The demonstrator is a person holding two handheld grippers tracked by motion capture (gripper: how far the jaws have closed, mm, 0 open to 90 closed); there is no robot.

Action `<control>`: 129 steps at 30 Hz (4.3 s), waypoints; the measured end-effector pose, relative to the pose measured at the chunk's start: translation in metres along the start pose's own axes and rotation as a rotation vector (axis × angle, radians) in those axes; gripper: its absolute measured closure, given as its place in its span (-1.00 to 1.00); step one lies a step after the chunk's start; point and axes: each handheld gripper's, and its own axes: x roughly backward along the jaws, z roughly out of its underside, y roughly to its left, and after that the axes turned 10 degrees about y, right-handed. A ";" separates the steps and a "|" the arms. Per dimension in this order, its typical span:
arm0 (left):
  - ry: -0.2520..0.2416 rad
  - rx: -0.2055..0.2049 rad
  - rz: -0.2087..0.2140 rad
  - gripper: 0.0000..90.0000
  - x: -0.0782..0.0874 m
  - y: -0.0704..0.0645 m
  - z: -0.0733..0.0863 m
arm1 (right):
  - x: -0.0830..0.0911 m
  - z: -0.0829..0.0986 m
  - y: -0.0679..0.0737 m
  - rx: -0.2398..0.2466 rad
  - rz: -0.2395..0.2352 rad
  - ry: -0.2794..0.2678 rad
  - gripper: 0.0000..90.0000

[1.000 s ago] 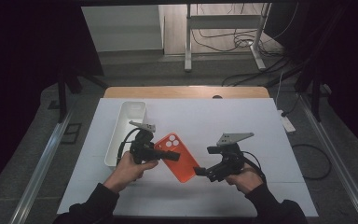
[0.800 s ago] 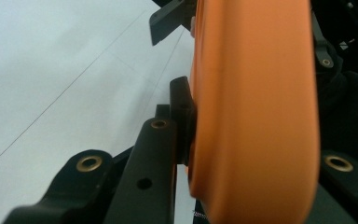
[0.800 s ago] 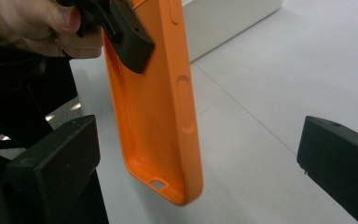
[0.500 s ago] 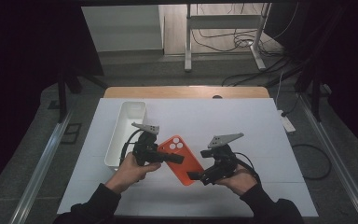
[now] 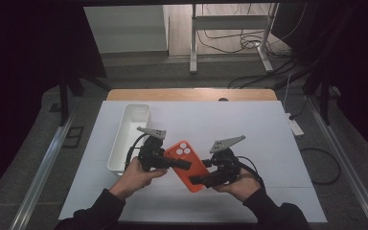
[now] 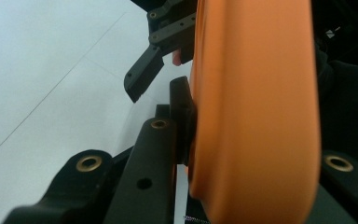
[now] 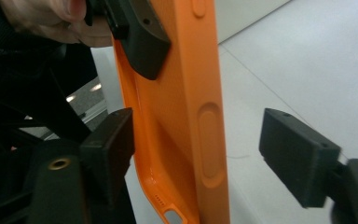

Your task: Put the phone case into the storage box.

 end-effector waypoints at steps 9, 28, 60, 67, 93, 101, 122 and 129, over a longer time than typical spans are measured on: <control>-0.006 -0.001 0.012 0.86 0.000 -0.002 -0.001 | 0.002 0.001 -0.001 0.025 -0.083 0.008 0.50; -0.037 -0.048 -0.073 0.27 0.004 -0.010 -0.004 | 0.010 0.000 0.001 0.053 -0.106 -0.017 0.88; -0.045 0.093 -0.518 -1.00 0.009 -0.017 -0.004 | 0.023 0.006 -0.001 0.000 0.159 -0.126 0.88; -0.022 0.082 -0.500 -0.99 0.004 -0.018 -0.005 | 0.022 0.005 0.002 0.010 0.193 -0.130 0.87; -0.041 0.166 -0.332 0.80 0.009 -0.016 -0.005 | 0.016 0.003 0.008 0.050 0.235 -0.116 0.87; -0.047 0.236 -0.281 0.89 0.012 -0.013 -0.004 | 0.012 0.004 0.009 0.066 0.250 -0.088 0.87; -0.101 0.310 -0.276 0.98 0.010 -0.016 -0.004 | 0.002 0.002 0.010 0.060 0.294 -0.084 0.25; -0.101 0.320 -0.308 0.98 0.010 -0.015 -0.004 | 0.000 0.001 0.011 0.049 0.288 -0.091 -0.13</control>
